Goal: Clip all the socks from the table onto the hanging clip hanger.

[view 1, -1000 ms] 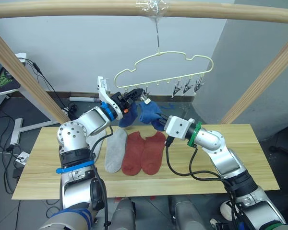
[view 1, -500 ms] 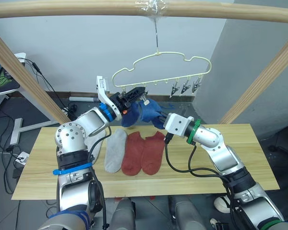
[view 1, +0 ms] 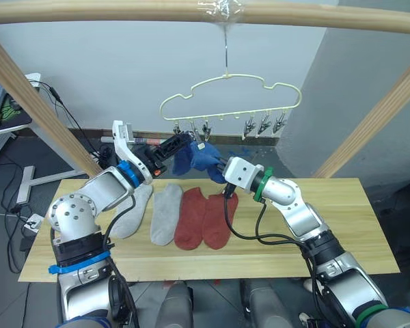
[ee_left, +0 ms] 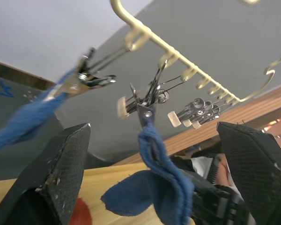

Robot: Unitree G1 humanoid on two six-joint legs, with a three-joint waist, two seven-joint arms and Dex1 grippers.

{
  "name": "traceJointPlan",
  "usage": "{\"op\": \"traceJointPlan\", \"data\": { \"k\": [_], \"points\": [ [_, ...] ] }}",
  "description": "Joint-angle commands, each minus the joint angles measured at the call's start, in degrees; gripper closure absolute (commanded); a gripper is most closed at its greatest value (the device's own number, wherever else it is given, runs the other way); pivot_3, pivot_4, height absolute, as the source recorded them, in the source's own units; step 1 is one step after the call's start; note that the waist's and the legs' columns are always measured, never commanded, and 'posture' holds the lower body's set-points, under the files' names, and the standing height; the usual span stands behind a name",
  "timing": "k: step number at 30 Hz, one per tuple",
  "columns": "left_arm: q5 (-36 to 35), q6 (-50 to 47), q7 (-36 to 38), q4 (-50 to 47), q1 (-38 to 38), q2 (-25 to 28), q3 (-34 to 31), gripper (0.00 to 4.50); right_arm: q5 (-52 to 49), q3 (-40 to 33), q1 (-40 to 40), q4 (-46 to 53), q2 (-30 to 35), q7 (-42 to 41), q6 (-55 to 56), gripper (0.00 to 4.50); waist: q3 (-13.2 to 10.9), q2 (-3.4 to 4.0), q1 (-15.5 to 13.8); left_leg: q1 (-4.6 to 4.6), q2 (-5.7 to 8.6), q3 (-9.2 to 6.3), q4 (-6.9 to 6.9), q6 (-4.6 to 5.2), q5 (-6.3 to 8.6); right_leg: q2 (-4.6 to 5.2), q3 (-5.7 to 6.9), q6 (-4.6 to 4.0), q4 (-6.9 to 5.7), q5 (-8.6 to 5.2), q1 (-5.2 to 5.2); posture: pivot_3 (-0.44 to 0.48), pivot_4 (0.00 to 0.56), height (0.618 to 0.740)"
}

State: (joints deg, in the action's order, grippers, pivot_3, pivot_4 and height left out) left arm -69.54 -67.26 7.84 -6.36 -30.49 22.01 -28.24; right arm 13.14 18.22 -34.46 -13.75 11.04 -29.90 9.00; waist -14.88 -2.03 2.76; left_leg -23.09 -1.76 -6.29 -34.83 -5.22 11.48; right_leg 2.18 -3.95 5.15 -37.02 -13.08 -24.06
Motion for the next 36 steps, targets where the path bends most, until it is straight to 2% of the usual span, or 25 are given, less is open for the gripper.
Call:
{"op": "traceJointPlan", "data": {
  "k": [1,5,10,12,15,17,18,19,21,23,27,30,36],
  "points": [
    [-4.90,-1.85,-0.24,-5.25,0.00,4.43,-1.35,0.02,-5.08,-1.09,-0.78,-0.99,-3.24,-1.55,-3.35,4.50,0.00,0.00,0.00,0.02,-0.01,0.00,0.01,0.00,0.00,-0.01,0.00,-0.01,-0.02,0.00,0.00,0.086,0.240,0.740],
    [-2.89,-0.78,1.04,-8.06,1.08,7.32,2.22,0.00,-9.51,-2.11,-0.23,-1.03,-5.09,-4.23,-9.46,3.44,-0.01,0.01,-0.84,0.01,-0.01,0.00,0.01,0.00,0.00,0.00,0.01,-0.03,0.01,-0.01,0.01,0.093,0.240,0.740],
    [1.25,2.08,3.05,-10.55,2.11,9.73,5.60,0.00,-8.88,-1.37,1.68,-0.39,-3.01,-5.27,-12.28,1.67,-0.01,0.01,-1.51,-0.03,0.00,-0.01,0.01,-0.01,0.00,0.00,0.04,-0.06,0.05,-0.03,0.00,0.093,0.239,0.740],
    [5.39,4.12,5.25,-13.10,3.26,10.92,9.51,0.00,-9.25,-2.02,3.19,1.40,-1.70,-5.45,-13.44,0.91,-0.01,0.01,-1.52,-0.03,0.00,0.00,0.02,-0.01,0.01,0.00,0.04,-0.09,0.06,-0.05,0.00,0.093,0.239,0.740],
    [10.00,6.96,6.92,-15.88,5.12,11.01,14.21,0.00,-9.03,-2.76,5.07,4.13,0.15,-4.97,-14.53,0.02,-0.01,0.02,-1.38,-0.05,0.00,0.02,0.08,-0.01,0.01,0.00,0.02,-0.11,0.07,-0.06,-0.04,0.093,0.239,0.740],
    [12.64,8.74,7.38,-17.22,6.27,10.53,16.55,0.00,-8.47,-2.99,6.26,5.82,1.44,-4.33,-15.05,0.02,-0.01,0.02,-1.30,-0.07,0.00,0.04,0.09,-0.01,0.01,0.00,0.01,-0.11,0.07,-0.07,-0.08,0.093,0.239,0.740],
    [16.08,11.24,7.81,-17.74,6.82,10.58,18.65,0.00,-8.75,-3.17,7.33,7.49,2.34,-4.76,-15.77,0.02,-0.01,0.02,-1.25,-0.06,0.00,0.04,0.11,-0.01,0.01,0.00,0.01,-0.12,0.07,-0.07,-0.08,0.070,0.241,0.740],
    [20.83,15.40,8.20,-17.67,7.41,10.04,21.44,0.19,-10.20,-4.27,8.91,10.72,3.30,-5.45,-17.77,0.00,-0.02,0.03,-1.20,-0.07,-0.01,0.03,0.11,-0.01,0.01,0.00,0.02,-0.12,0.06,-0.08,-0.09,0.059,0.242,0.740],
    [29.21,23.24,9.87,-17.15,8.14,9.50,26.77,0.59,-12.31,-6.31,11.16,16.18,5.13,-6.46,-20.69,0.00,-0.02,0.04,-1.19,-0.07,-0.01,0.04,0.13,-0.01,0.01,0.00,0.00,-0.23,0.06,-0.14,-0.09,0.046,0.244,0.740],
    [35.30,29.30,10.33,-15.64,7.79,7.77,30.45,1.20,-14.11,-8.30,12.50,20.51,6.96,-7.08,-22.77,0.00,-0.04,0.06,-1.26,-0.12,-0.01,0.05,0.11,-0.01,0.01,0.00,0.00,-0.38,0.10,-0.23,-0.10,0.046,0.244,0.740],
    [42.79,36.43,9.35,-11.47,5.58,2.59,33.73,2.38,-17.52,-10.16,14.33,26.76,10.25,-9.27,-27.17,0.00,-0.04,0.07,-1.22,-0.20,0.02,0.08,-0.01,-0.01,0.01,0.02,-0.02,-0.37,0.13,-0.23,-0.10,0.022,0.244,0.740],
    [47.73,41.28,8.44,-8.04,5.00,-1.59,36.21,2.38,-20.87,-12.31,15.50,32.17,13.07,-10.98,-30.49,0.00,-0.04,0.07,-1.07,-0.19,0.01,0.07,-0.01,0.00,0.02,0.02,-0.01,-0.38,0.13,-0.23,-0.10,-0.003,0.242,0.740],
    [55.08,48.63,7.01,0.10,2.53,-6.47,36.33,2.38,-25.25,-14.44,14.60,38.03,13.67,-9.85,-35.60,0.00,-0.04,0.07,-0.64,-0.24,0.01,0.05,0.00,0.01,0.02,0.00,0.00,-0.09,0.11,-0.07,-0.17,-0.033,0.237,0.740]
  ]
}}
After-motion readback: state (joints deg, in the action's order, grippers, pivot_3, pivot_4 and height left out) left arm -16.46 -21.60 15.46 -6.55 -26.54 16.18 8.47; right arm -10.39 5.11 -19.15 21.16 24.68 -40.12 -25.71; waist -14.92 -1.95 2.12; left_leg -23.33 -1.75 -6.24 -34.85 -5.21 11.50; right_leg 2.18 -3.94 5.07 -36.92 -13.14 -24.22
